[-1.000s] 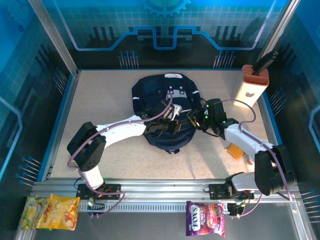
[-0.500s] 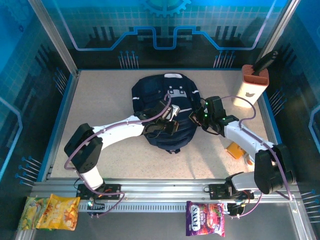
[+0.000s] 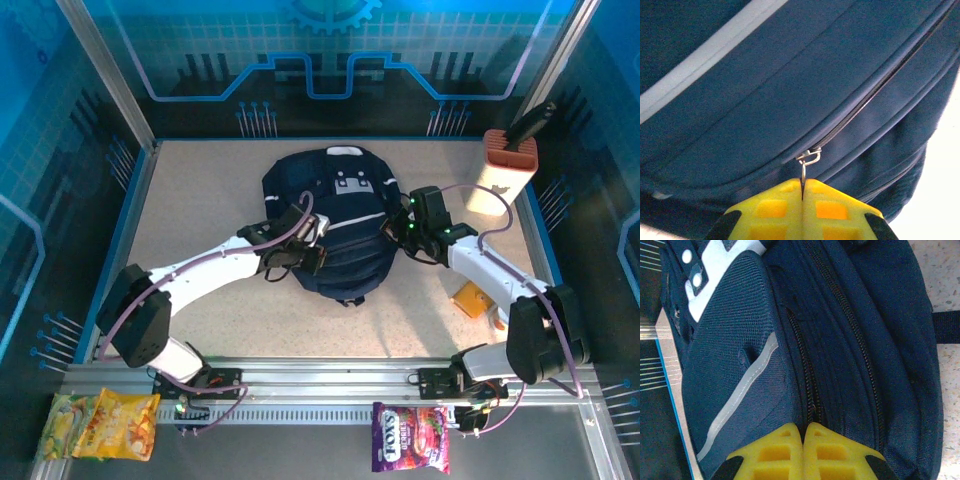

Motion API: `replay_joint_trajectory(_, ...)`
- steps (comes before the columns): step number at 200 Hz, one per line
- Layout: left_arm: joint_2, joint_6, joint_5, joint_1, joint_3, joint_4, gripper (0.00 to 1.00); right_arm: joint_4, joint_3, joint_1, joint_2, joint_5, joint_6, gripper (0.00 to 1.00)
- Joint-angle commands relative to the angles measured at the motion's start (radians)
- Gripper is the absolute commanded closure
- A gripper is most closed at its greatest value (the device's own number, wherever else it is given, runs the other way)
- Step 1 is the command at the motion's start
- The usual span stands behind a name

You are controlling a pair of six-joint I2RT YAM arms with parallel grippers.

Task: Pack the student bag
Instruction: Unzip the student bag at the top-center of the table.

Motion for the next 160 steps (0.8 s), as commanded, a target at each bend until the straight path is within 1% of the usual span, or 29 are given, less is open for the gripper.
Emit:
replay_joint_trajectory(1,-0.041,0.021,-0.048,0.029,-0.019,-0.15,1.0,0.009,0.028,-0.025,0.022,0.088,-0.023,0.98)
replay_joint_trajectory(41,-0.043,-0.002,-0.068,0.09,-0.03,-0.188,1.0,0.009,0.024,-0.025,0.038,0.102,-0.028,0.99)
replay_joint_trajectory(63,-0.036,-0.027,-0.075,0.144,-0.021,-0.187,1.0,0.003,0.028,-0.024,0.049,0.107,-0.03,0.99)
replay_joint_trajectory(107,-0.011,-0.106,-0.024,0.23,0.006,-0.057,1.0,0.005,0.021,-0.025,0.057,0.104,-0.032,0.99)
replay_joint_trajectory(131,0.023,-0.131,-0.026,0.259,0.03,0.013,1.0,0.007,0.01,-0.025,0.051,0.103,-0.037,0.99)
replay_joint_trajectory(160,0.066,-0.1,-0.033,0.268,0.056,0.077,1.0,0.009,0.012,-0.025,0.049,0.085,-0.064,0.99)
